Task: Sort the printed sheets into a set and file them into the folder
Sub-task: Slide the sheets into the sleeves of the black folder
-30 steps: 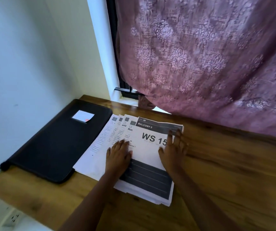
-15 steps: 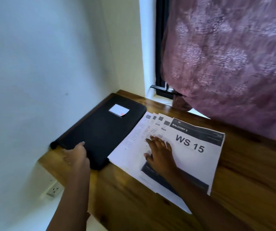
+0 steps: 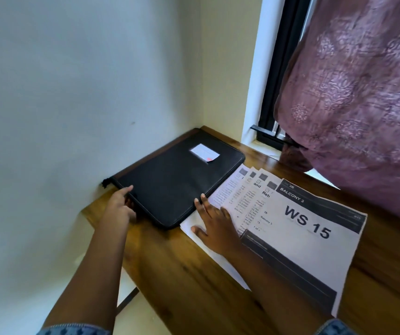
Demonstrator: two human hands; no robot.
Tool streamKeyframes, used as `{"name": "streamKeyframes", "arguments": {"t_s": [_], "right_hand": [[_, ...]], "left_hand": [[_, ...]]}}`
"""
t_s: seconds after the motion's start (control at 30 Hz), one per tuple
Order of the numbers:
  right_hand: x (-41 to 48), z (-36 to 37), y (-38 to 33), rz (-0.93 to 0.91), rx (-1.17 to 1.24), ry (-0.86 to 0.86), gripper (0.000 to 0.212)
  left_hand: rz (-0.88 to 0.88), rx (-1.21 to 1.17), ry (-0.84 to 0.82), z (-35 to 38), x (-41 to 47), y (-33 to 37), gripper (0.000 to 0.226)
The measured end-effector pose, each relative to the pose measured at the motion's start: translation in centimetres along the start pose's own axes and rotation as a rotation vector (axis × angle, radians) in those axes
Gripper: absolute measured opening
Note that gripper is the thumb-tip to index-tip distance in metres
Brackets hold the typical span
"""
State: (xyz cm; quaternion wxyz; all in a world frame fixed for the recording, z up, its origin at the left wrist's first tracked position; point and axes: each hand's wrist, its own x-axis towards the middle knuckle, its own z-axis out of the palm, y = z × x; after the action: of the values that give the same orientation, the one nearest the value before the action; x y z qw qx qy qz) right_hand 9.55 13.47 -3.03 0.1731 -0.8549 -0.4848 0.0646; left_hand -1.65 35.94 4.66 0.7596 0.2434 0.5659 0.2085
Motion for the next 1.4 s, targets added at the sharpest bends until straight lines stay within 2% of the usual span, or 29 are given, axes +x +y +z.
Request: {"name": "streamKeyframes", "arguments": {"t_s": [0.1,0.17,0.27,0.37,0.43,0.53,0.63,0.7,0.77,0.8,0.87,0.93,1.0,1.4], "right_hand": [[-0.1,0.2,0.0,0.011,0.02,0.063,0.085],[-0.1,0.0,-0.3,0.057,-0.005,0.098,0.089],[-0.3,0.1,-0.2,0.051,0.018,0.137,0.096],[-0.1,0.0,-0.1,0.08,0.174,0.091,0.103],[0.0,-0.6,-0.1,0.152,0.355,0.052,0.093],[-0.3,-3.6,0.4,0.209,0.74,0.035,0.067],[-3.3,-7.2,3.2,0.15,0.755,0.213,0.054],[-7.0,-8.2,6.7,0.272,0.511,0.418,0.054],[-11.3,-8.4,10.3,0.565,0.135,0.52,0.071],[-13.2,-8.3,11.5,0.717,0.05,0.481,0.083],[-15.6,-7.5,12.7,0.9,0.082,0.345,0.101],[-15.9,-6.1,12.7,0.905,0.081,0.225,0.103],[-15.1,-5.1,12.3,0.858,0.023,0.182,0.1],[-8.3,-3.9,7.7,0.809,0.126,0.212,0.092]], "left_hand": [[0.071,0.006,-0.081,0.5,0.4,-0.1,0.037],[0.182,0.016,-0.083,0.9,0.5,0.0,0.037],[0.307,-0.005,-0.125,1.4,1.0,-0.2,0.047],[0.451,0.01,-0.042,2.2,0.7,-0.4,0.046],[0.594,0.013,0.024,3.1,-0.7,0.2,0.045],[0.856,0.035,0.034,3.7,-4.0,1.4,0.025],[1.009,-0.036,-0.026,3.0,-6.8,2.4,0.017],[0.997,-0.117,-0.05,2.1,-8.1,2.5,0.017],[0.955,-0.188,-0.07,1.6,-9.4,1.9,0.016],[0.935,-0.224,-0.078,1.5,-10.0,1.4,0.016],[0.892,-0.271,-0.091,1.6,-11.0,0.3,0.02],[0.865,-0.306,-0.102,2.0,-11.9,-0.5,0.023],[0.838,-0.323,-0.1,2.4,-12.7,-0.9,0.025],[0.784,-0.329,-0.08,-0.4,-14.0,-1.7,0.028]]}}
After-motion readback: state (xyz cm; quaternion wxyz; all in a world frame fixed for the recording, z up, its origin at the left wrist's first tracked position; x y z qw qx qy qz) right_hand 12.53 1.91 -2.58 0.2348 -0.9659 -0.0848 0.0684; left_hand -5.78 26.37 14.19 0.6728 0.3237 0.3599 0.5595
